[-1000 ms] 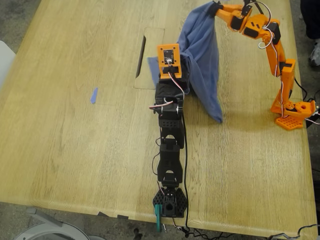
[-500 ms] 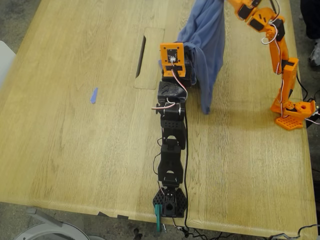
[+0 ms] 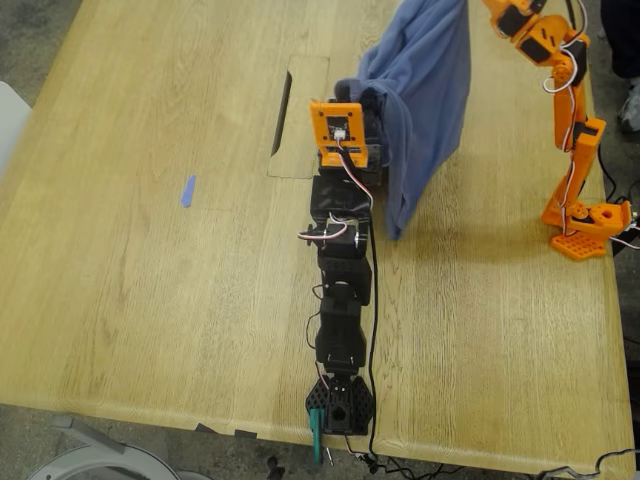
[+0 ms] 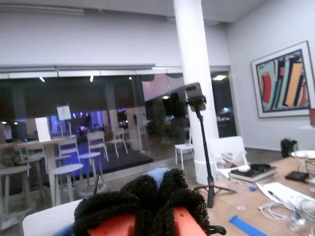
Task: Fold a T-shirt
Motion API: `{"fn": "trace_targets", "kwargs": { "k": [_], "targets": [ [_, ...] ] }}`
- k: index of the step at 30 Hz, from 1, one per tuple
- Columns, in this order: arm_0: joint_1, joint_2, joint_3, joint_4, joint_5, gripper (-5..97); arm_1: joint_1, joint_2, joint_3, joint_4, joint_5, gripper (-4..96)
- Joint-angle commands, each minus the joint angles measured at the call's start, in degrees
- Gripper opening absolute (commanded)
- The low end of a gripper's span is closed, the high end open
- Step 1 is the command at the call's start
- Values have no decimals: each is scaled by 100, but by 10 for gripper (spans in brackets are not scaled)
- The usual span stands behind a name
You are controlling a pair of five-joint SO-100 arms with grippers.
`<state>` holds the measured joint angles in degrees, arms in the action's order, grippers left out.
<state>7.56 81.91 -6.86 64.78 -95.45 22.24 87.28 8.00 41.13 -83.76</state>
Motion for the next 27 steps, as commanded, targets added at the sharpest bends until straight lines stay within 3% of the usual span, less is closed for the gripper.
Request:
{"fn": "trace_targets", "kwargs": {
  "k": [1,15,27],
  "targets": [
    [176,633,-70,-650,-97,-2,-79,431,-53,-167,-53,-1],
    [1397,712,-229,-861,-53,-2,-826,853,-598,290,-158,-1],
    [1652,668,-237,-1723,88,-2,-659,1960,712,-633,-255,-1]
  ]
}}
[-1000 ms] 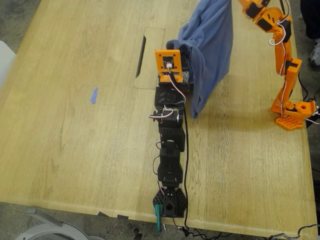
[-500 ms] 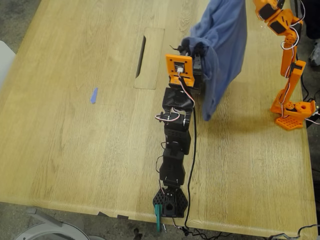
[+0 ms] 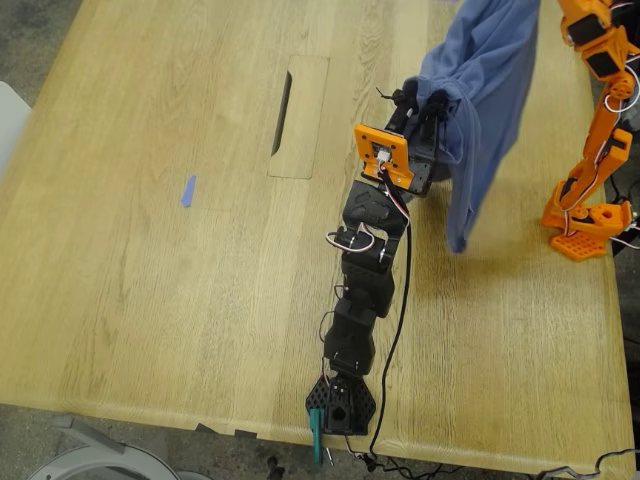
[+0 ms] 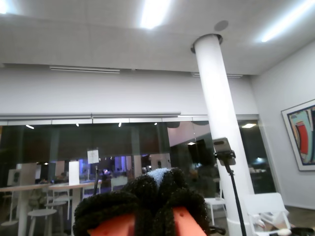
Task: Fold a T-shirt
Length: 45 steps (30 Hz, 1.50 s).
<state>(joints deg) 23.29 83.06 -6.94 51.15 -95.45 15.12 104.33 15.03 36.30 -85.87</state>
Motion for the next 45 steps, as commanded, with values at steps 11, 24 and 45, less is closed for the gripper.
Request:
{"fn": "trace_targets", "kwargs": {
  "k": [11,24,45],
  "targets": [
    [2021,413,-246,211,79,-3,-809,1107,299,1011,-167,-1],
    [2602,-220,-1248,1898,-105,-3,-1872,2883,2602,1758,-299,0],
    [-967,-1564,-1257,5001,-220,-3,-809,4157,8578,-246,220,0]
  ]
}}
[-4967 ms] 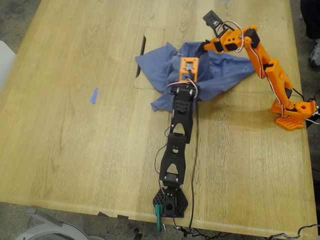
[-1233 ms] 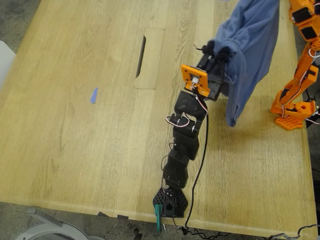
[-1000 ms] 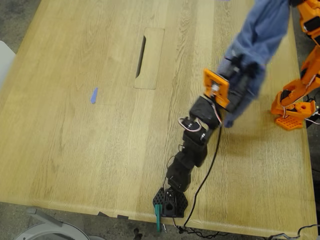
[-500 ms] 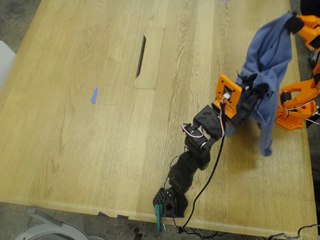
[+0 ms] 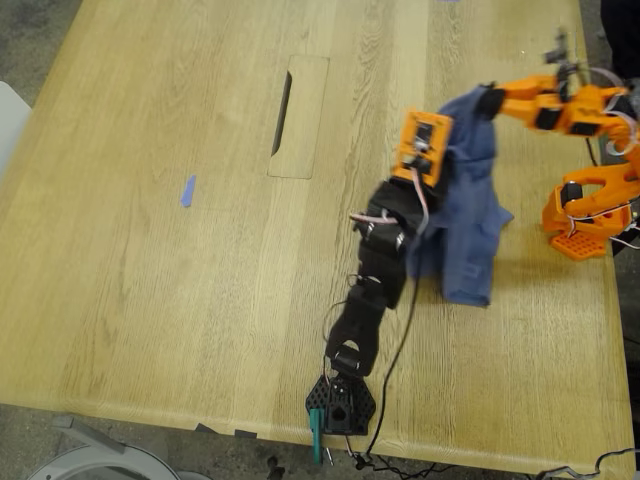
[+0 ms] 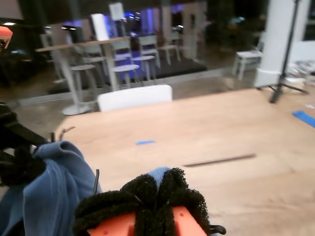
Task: Fold a T-shirt
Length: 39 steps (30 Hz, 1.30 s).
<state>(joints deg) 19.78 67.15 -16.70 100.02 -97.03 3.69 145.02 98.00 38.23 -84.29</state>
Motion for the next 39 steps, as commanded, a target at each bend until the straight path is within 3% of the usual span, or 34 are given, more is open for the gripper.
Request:
{"fn": "trace_targets", "kwargs": {
  "k": [1,17,22,30,39],
  "targets": [
    [-826,-105,-281,105,-62,-3,501,26,492,-650,97,0],
    [-3006,-2584,-255,-3366,114,-3,2259,-2777,1415,-4359,176,0],
    [-3375,-3173,-237,-4289,141,-3,2619,-4351,650,-5221,149,1],
    [-3920,-3762,-229,-5353,176,-3,3023,-6372,-826,-5590,158,1],
    [-3973,-4412,-229,-6750,176,-3,3331,-9158,-4395,-5291,167,1]
  ]
}}
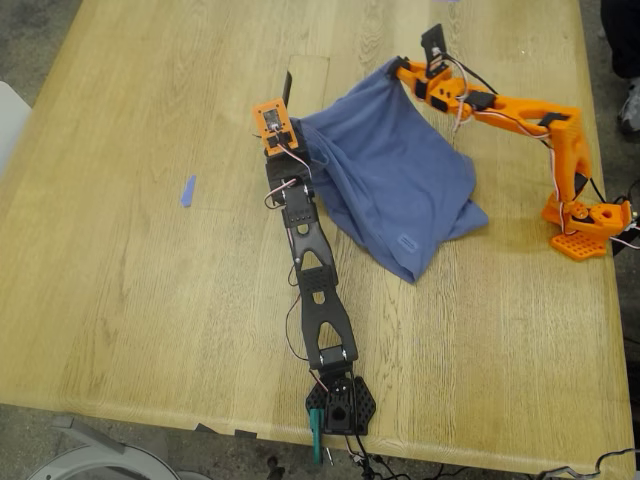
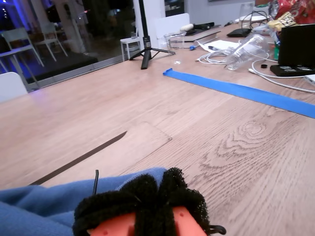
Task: Fold a T-shirt
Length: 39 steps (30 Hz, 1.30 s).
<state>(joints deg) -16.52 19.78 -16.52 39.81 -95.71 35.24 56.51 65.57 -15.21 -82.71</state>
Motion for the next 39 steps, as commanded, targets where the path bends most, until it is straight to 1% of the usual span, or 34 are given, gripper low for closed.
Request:
{"fn": "trace_targets", "kwargs": {
  "k": [1,2,3,6,7,10,13,16,18,23,30,34,39],
  "targets": [
    [-360,264,-237,-896,44,-3,193,-677,-1687,211,9,1],
    [-369,211,-237,-1063,44,-3,202,-1063,-2303,369,9,1],
    [-378,176,-237,-1213,53,-3,211,-1626,-3243,615,9,1],
    [-404,97,-237,-1564,62,-3,229,-3929,-7119,2162,-9,1],
    [-413,88,-237,-1608,70,-3,246,-4289,-7313,2171,9,1],
    [-360,220,-237,-1380,70,-3,176,-3999,-7304,2224,-9,1],
    [-316,554,-237,-343,123,-3,132,-3691,-7286,2619,-44,1],
    [-290,870,-229,721,167,-3,123,-3313,-7277,3252,-123,1],
    [-272,1046,-229,1072,185,-3,141,-3023,-7277,3788,-176,1],
    [-158,1538,-237,2602,176,-2,211,-2435,-7277,4975,-185,1],
    [123,2250,-237,4025,114,-2,158,-1477,-7277,7418,-229,1],
    [343,2681,-237,4755,53,-2,105,-958,-7277,8587,-167,0],
    [598,3278,-237,5933,-26,-2,26,-202,-7286,10477,-79,0]
  ]
}}
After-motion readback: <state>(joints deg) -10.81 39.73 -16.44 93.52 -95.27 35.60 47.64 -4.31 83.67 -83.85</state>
